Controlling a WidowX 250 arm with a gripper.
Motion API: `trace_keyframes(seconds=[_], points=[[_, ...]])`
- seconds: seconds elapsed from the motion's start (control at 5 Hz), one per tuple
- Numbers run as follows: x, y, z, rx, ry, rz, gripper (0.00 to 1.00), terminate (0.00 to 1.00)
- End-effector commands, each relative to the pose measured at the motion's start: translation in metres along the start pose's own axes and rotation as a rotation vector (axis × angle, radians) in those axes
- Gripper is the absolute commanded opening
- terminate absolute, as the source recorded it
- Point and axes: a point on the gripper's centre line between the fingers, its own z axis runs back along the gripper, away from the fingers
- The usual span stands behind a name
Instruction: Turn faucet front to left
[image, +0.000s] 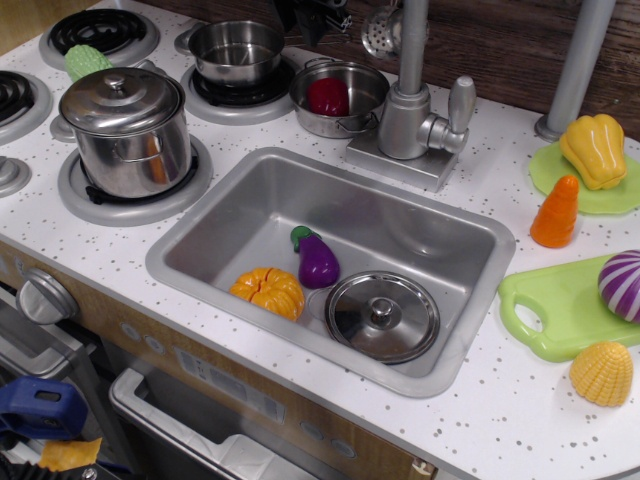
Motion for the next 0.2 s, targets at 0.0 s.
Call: trace_keyframes(seconds=[0.0], points=[[0.0069,0.0237,0.0030,0.038,-0.053,-0.037,0.00,1.00]])
